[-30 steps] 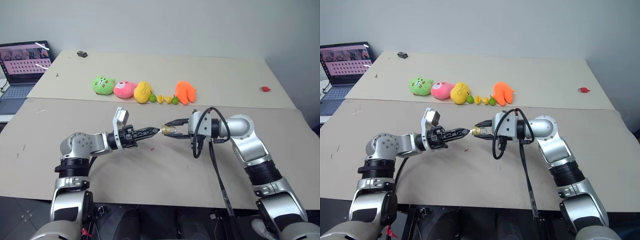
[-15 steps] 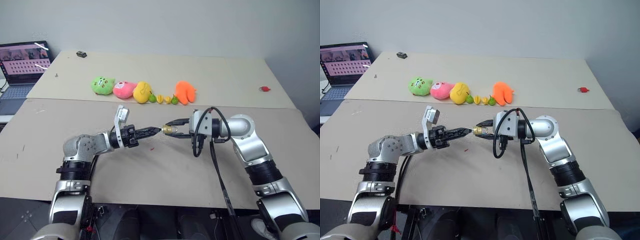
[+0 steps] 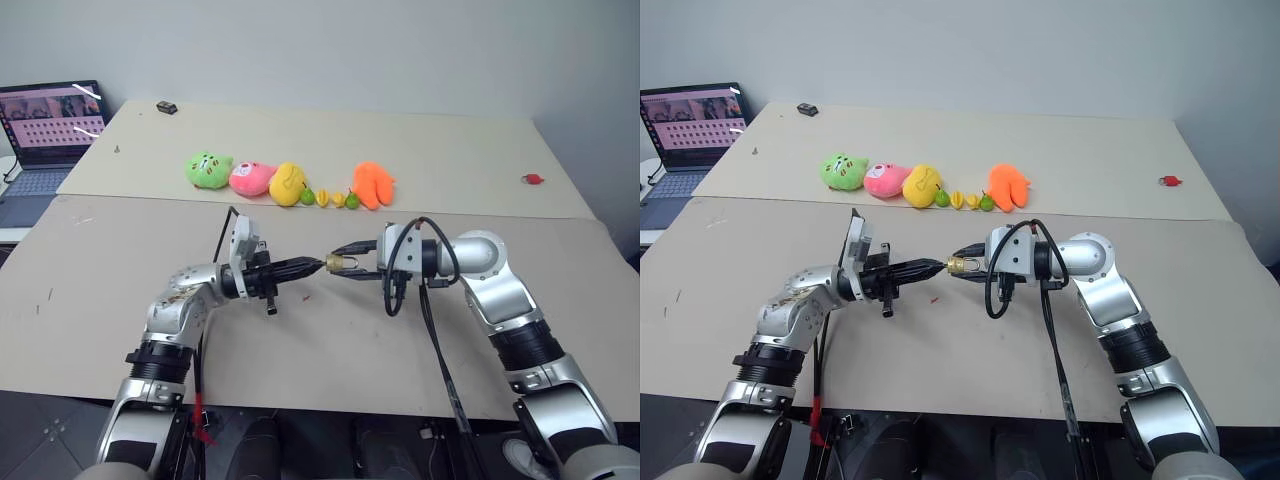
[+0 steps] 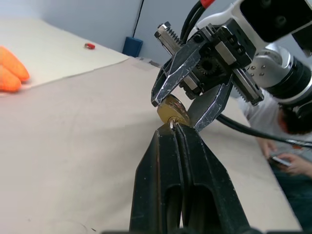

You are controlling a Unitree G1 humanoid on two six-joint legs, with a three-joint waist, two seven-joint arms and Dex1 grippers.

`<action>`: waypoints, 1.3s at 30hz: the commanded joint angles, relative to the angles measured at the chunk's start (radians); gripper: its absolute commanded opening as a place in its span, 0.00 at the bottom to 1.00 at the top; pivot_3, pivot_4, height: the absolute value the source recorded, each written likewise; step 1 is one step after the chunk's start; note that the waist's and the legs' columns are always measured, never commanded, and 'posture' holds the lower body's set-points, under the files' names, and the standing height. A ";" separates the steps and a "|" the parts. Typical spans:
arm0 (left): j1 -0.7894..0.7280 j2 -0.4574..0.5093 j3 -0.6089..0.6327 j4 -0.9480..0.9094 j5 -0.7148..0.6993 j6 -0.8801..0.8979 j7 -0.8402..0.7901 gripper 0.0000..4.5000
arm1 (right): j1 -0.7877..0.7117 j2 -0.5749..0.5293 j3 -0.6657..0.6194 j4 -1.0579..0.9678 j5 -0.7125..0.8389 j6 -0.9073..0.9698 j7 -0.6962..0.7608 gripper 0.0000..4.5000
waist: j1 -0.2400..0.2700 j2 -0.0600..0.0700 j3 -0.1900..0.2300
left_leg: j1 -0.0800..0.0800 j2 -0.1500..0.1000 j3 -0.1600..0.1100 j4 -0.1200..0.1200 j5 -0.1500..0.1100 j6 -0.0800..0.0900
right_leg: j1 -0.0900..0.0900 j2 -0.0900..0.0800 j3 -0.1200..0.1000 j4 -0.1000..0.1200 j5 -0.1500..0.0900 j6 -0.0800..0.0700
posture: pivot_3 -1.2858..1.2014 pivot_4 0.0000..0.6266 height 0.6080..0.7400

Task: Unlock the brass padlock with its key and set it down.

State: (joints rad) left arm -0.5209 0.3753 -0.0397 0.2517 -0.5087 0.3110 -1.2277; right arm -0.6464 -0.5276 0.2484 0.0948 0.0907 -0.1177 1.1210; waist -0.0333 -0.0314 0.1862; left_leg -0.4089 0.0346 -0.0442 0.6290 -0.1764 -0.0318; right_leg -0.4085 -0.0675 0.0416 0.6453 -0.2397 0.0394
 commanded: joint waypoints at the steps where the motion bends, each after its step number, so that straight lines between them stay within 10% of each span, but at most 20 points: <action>1: -0.046 -0.021 0.025 0.058 -0.052 0.254 0.123 0.01 | -0.030 0.016 -0.031 -0.053 0.037 -0.020 -0.015 0.20 | -0.001 0.000 0.000 | 0.000 0.000 0.000 0.000 0.000 0.000 | 0.000 0.000 0.000 0.000 0.000 0.000 | 0.52 0.24 0.86; 10: -0.135 -0.062 0.194 0.064 -0.298 0.678 0.274 0.56 | -0.029 0.019 -0.033 -0.048 0.030 -0.026 -0.012 0.20 | -0.010 0.000 0.000 | 0.000 0.000 -0.002 0.001 0.000 0.000 | 0.000 0.001 0.000 0.002 -0.004 0.007 | 0.52 0.24 0.86; 23: -0.219 -0.045 0.263 0.093 -0.458 1.029 0.295 0.56 | -0.027 0.023 -0.031 -0.047 0.023 -0.028 -0.012 0.20 | -0.010 0.000 0.000 | 0.000 0.000 -0.002 0.001 0.000 0.000 | 0.000 0.000 -0.001 0.002 -0.004 0.007 | 0.52 0.24 0.86; 39: -0.180 -0.038 0.206 0.056 -0.398 0.947 0.280 0.56 | -0.027 0.019 -0.034 -0.048 0.024 -0.032 -0.011 0.20 | -0.009 0.000 0.000 | 0.000 0.000 -0.002 0.000 0.000 0.000 | 0.000 0.000 0.000 0.002 -0.004 0.007 | 0.52 0.24 0.86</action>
State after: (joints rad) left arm -0.7004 0.3399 0.1595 0.3227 -0.9021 1.2678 -0.9405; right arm -0.6531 -0.5038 0.2296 0.0782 0.0991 -0.1255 1.1112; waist -0.0426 -0.0315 0.1863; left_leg -0.4087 0.0343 -0.0460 0.6295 -0.1764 -0.0319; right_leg -0.4082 -0.0672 0.0413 0.6468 -0.2435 0.0462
